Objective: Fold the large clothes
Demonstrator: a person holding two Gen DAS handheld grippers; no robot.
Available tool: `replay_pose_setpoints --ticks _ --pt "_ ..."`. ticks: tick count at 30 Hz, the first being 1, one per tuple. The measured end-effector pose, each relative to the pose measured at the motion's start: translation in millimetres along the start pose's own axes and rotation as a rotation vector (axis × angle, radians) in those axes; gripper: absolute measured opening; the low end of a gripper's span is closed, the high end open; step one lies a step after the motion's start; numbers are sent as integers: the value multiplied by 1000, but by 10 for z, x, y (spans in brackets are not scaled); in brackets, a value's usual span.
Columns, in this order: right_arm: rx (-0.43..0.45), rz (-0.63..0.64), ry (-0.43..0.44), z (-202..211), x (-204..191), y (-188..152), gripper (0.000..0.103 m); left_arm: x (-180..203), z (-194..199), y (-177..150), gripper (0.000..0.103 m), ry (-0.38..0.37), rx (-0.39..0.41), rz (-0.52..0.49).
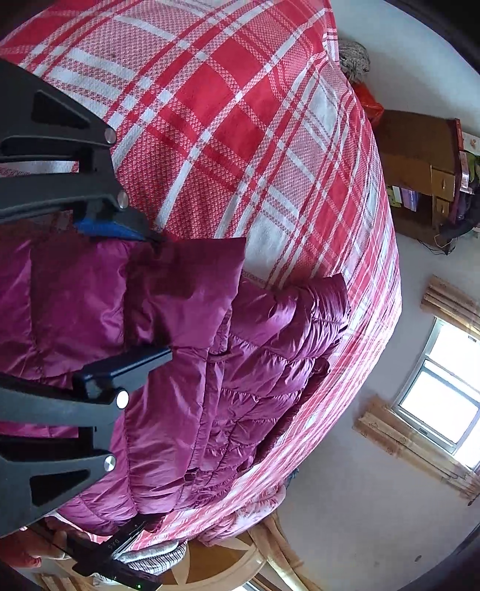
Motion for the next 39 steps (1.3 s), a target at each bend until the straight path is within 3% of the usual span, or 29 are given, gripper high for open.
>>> replay_pose_setpoints --ticks 3,6,10,19,21,29,33,39 --pt "-7 7 -10 -33 -17 -28 22 117 77 -16 27 72 37 -57" --pt "-5 5 -19 -30 -31 -31 22 239 196 2 19 132 84 -109" --pt "15 -1 -41 34 -44 -36 20 356 354 28 10 128 127 -138" --pt "158 -11 -65 495 -96 72 15 547 678 107 7 4 237 -142" --pt "188 -13 -69 574 -96 112 15 548 687 130 7 5 242 -137" --pt "183 4 -92 627 -142 141 15 501 622 117 7 -27 227 -118" --pt "205 10 -95 702 -130 247 15 508 658 336 7 -55 253 -93" --pt "258 39 -110 605 -89 660 15 619 425 785 7 4 276 -101"
Point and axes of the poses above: each gripper's, at about its wrist camera, not at the fingertips, and z roughly against the way its jaws point, x to its right, y to its top, the point moved 2 cm from there along -z, roughly the way its jaws point, and after that the axes turned 2 degrees about y, right-handed, at the moved point
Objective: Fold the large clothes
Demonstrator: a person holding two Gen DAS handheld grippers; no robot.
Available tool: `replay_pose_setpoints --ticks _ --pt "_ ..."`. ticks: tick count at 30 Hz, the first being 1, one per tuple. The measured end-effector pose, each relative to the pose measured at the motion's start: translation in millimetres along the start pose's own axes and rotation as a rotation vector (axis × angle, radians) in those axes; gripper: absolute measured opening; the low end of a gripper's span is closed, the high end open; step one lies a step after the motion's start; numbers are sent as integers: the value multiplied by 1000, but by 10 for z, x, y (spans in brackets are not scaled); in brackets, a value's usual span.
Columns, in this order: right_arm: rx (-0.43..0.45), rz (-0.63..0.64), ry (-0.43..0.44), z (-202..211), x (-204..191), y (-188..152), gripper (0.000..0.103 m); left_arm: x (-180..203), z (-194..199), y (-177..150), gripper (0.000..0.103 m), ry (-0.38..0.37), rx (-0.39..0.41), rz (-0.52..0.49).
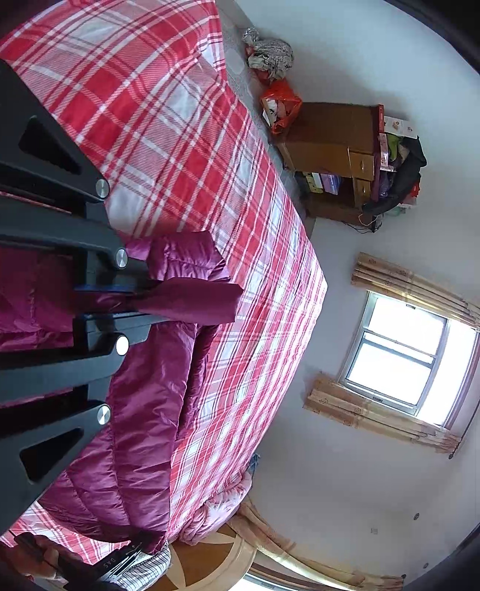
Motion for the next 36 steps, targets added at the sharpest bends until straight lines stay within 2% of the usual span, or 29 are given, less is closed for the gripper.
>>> replay_pose_setpoints --ticks 4,10,16,22,26,29,36 --pt "7 41 -35 -269 -24 198 15 62 -284 225 7 32 16 -23" --pt "29 52 -95 -701 -5 516 14 94 -769 578 7 57 35 9" --pt "8 18 -171 -1231 24 605 14 189 -1275 716 6 103 29 11" --pt "-44 0 -238 -1622 54 555 14 260 -1702 670 6 158 6 -30" --pt "-94 4 -270 -1848 90 449 14 224 -1963 583 6 185 -48 -26" --pt "-122 4 -272 -1984 104 384 14 146 -2127 489 6 207 -98 -3" --pt "-197 2 -233 -2245 99 289 14 1 -2384 308 6 196 -186 62"
Point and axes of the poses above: each gripper's, at about its wrist camera, not at the fingertips, and z roughly against the way its jaws point, x to its right, y to its top, the point moved 2 cm from there along -z, roughly the way its jaws point, and after that the axes turned 2 degrees about y, right-handed, at the moved point
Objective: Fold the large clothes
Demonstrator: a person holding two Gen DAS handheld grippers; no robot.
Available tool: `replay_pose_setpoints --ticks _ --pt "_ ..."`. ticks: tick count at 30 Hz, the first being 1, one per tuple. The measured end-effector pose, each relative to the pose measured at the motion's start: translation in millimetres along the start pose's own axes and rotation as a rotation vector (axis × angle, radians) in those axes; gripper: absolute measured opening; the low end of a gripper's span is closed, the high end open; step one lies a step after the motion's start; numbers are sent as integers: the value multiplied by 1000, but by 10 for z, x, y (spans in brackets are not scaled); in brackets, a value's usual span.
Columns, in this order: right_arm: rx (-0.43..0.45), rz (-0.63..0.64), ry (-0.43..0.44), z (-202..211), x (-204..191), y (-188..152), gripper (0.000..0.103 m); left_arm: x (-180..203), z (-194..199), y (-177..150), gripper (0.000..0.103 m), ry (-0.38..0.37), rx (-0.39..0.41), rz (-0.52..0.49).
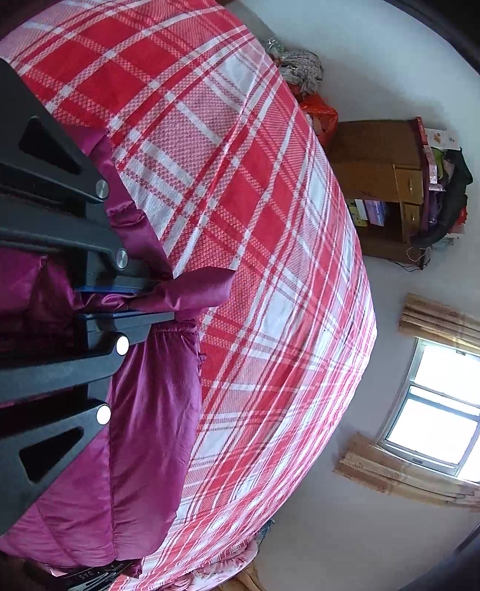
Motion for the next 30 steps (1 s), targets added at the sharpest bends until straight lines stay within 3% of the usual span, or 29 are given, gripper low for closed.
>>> replay_pose_setpoints --ticks 9,18,20,23,26,30 --pt "-172 -54 82 -371 74 -66 23 80 -121 -16 6 47 -26 -32" --pt "-199 -138 95 -399 223 -72 35 156 -151 -23 7 120 -25 -87" --pt "-180 -177 74 -295 335 -46 35 178 -154 -25 7 137 -25 -101" --pt "21 -183 -23 249 425 41 34 228 -169 -24 7 167 -23 -126" --pt "55 -85 50 534 201 81 34 253 -182 -26 7 185 -21 -140" --pt "-17 -10 298 504 -287 67 34 250 -172 -29 7 188 -17 -142"
Point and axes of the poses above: each gripper's, at about its wrist camera, not at the fingertips, and z roughly against the way its jaws point, x to its right, y to its top, the point moved 2 cm from there along -z, roughly the way its jaws point, and after that the axes turned 2 degrees about y, right-handed, at the moved point
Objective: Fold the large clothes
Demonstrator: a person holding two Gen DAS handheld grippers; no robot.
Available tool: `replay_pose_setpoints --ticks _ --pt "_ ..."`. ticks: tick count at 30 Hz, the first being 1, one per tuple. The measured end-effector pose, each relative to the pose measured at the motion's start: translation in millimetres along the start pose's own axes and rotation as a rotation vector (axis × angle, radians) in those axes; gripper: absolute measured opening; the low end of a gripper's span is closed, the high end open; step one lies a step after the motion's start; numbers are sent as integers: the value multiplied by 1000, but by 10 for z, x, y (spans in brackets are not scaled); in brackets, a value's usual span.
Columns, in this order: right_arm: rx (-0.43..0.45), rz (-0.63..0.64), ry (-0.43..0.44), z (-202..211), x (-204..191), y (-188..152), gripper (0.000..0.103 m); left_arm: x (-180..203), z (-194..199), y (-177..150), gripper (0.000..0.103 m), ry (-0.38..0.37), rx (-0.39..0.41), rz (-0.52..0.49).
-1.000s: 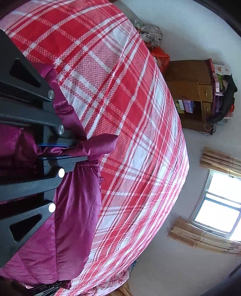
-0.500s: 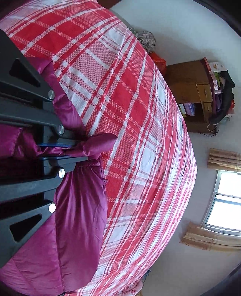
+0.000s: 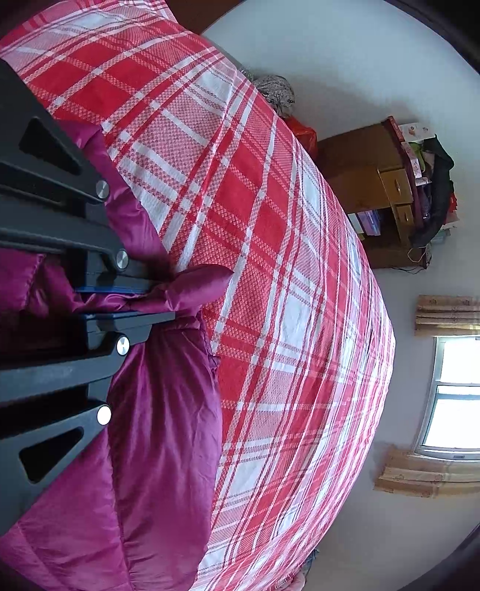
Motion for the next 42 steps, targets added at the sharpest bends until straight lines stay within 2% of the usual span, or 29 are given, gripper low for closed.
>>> replay_pose_setpoints --ticks 3,6,12,15,19,21,23,25,29,31,34,37,39,42 --pt "-64 68 38 -287 -306 -97 34 -9 6 -2 7 -5 0 5" --pt "-104 57 33 -561 -291 -258 34 -22 12 -10 7 -14 -2 11" --pt "-116 50 17 -617 -214 -282 34 -162 224 7 7 -89 6 18" --pt "-116 68 -5 -615 -259 -282 34 -216 601 18 7 -107 67 -23" --pt "-115 61 1 -621 -259 -288 34 -40 1196 -89 7 -216 141 -110" --pt "-115 63 -2 -622 -252 -290 34 215 1342 -222 7 -298 129 -179" --pt "-115 64 -5 -624 -248 -291 34 455 1327 -370 7 -363 74 -199" --pt "-115 60 -3 -623 -235 -289 34 627 1273 -500 7 -389 46 -204" --pt "-114 56 -4 -621 -240 -290 34 857 1066 -686 7 -362 30 -231" --pt "-114 46 5 -621 -219 -289 34 869 982 -719 7 -356 27 -217" --pt "-113 34 14 -613 -208 -288 34 827 862 -764 7 -388 37 -181" --pt "-111 20 15 -572 -198 -274 34 787 795 -774 7 -416 8 -159" --pt "-91 -20 21 -424 -149 -268 34 741 766 -769 7 -444 -5 -133" --pt "1 -118 34 32 12 -308 34 726 764 -779 7 -459 -10 -119"
Point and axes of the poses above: each gripper's, at about its wrist camera, not at the fingertips, and z roughly against the way its jaws point, x to its right, y to its top, the point moved 2 cm from there along -z, roughly the way its jaws point, and after that the axes turned 2 degrees about y, right-handed, at the moved point
